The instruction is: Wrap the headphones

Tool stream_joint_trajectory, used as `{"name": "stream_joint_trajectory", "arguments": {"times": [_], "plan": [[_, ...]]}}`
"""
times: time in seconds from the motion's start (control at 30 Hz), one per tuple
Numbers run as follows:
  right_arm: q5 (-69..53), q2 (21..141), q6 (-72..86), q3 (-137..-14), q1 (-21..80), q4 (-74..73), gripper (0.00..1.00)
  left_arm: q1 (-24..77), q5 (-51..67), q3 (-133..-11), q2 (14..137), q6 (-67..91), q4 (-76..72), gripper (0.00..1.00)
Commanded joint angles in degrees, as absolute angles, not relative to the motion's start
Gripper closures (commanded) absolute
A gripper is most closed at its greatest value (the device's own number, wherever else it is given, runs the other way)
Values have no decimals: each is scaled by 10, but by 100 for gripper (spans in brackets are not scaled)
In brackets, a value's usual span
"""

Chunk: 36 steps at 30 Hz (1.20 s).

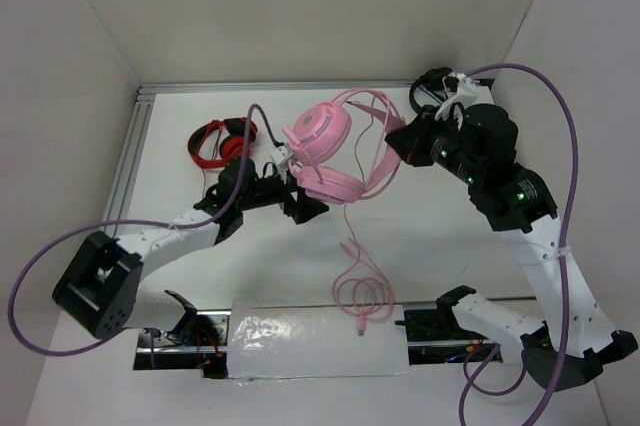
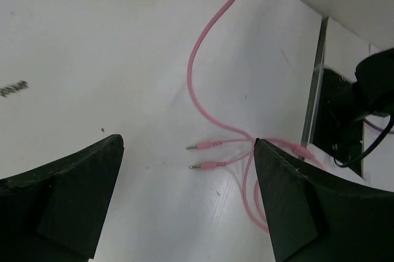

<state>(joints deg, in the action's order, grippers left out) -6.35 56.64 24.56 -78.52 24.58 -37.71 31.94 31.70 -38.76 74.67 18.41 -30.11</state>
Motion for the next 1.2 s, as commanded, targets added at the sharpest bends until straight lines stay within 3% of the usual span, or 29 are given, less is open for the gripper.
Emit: {"name": "stream_joint_trajectory", "arguments": {"times": [0.0, 0.27, 0.43, 0.5, 0.53, 0.57, 0.6, 0.67, 0.7, 0.73, 1.03, 1.07, 1.1, 1.17], "plan": [[-133, 569, 272, -858, 257, -344, 100, 356, 368, -416, 828, 172, -411, 1], [-121, 579, 286, -893, 272, -359, 100, 383, 462, -460, 900, 204, -505, 1], [-119, 582, 288, -891, 278, -356, 100, 401, 463, -499, 940, 214, -524, 1], [-123, 579, 288, -892, 280, -363, 100, 402, 446, -511, 954, 221, -522, 9], [-122, 578, 287, -892, 281, -364, 100, 402, 436, -517, 958, 223, -525, 17], [-120, 572, 287, -890, 283, -366, 100, 402, 426, -519, 959, 225, -527, 33], [-115, 569, 287, -887, 284, -365, 100, 400, 419, -519, 960, 228, -532, 36], [-114, 559, 286, -876, 284, -360, 100, 395, 404, -524, 957, 234, -541, 26], [-119, 556, 286, -873, 285, -359, 100, 392, 406, -528, 955, 236, -545, 10], [-123, 555, 286, -870, 284, -357, 100, 387, 408, -539, 954, 239, -548, 2], [-149, 560, 291, -862, 289, -352, 100, 383, 488, -575, 958, 245, -603, 1], [-150, 557, 293, -860, 289, -349, 100, 382, 473, -577, 958, 244, -601, 4], [-145, 555, 293, -858, 289, -349, 100, 382, 465, -583, 958, 243, -598, 23], [-132, 553, 291, -856, 289, -352, 100, 381, 430, -588, 947, 236, -573, 53]]}}
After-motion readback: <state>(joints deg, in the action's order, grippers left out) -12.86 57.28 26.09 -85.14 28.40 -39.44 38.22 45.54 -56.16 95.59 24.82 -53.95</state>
